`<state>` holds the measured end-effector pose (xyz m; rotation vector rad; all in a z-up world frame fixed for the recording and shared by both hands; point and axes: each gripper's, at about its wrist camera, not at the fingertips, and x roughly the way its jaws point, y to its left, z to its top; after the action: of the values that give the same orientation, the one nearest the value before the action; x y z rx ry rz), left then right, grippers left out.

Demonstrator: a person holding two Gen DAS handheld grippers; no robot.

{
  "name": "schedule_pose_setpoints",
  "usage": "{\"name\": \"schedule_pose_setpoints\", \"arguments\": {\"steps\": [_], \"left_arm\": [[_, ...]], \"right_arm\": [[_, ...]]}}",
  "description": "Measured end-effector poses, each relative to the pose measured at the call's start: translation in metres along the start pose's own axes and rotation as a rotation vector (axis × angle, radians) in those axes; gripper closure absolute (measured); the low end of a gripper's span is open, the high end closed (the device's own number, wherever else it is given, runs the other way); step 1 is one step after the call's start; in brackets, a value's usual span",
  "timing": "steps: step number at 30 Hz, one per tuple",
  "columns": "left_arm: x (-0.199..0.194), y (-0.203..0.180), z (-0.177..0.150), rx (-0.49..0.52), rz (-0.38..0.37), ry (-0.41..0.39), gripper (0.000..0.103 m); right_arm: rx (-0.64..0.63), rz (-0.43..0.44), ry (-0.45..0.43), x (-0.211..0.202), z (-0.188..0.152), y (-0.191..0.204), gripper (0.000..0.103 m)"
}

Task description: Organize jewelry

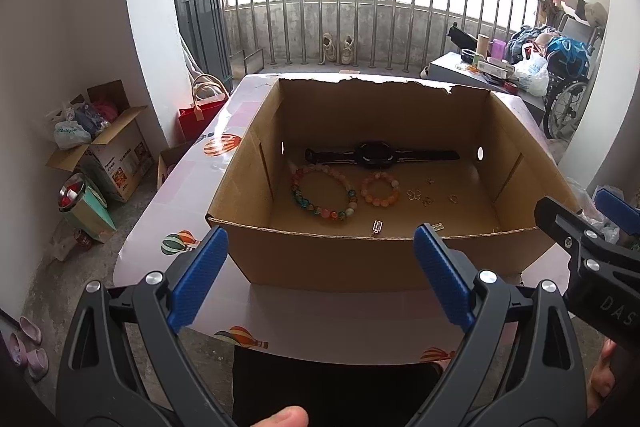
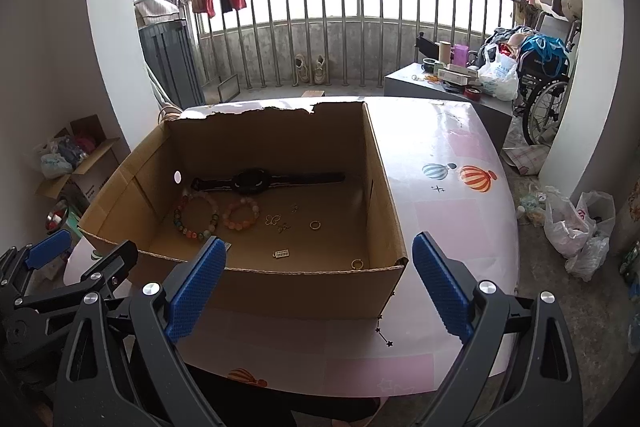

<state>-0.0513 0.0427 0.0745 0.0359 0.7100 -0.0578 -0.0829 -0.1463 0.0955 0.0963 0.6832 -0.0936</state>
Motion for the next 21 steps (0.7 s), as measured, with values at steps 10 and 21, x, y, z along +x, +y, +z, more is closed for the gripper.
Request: {"name": "schedule_pose_setpoints", "arguments": {"steps": [10, 21], "left_arm": [[0.0002, 0.0027, 0.0002, 0.000, -0.009, 0.000, 0.013], [0.0033, 0.0065, -0.0002, -0.003, -0.008, 0.002, 0.012]], "right_arm": [[0.003, -0.001, -0.001, -0.0031, 0.0006, -0.0015, 0.011], [0.009, -0.014, -0.002, -0.0052, 0.0009, -0.0055, 0.011]]}}
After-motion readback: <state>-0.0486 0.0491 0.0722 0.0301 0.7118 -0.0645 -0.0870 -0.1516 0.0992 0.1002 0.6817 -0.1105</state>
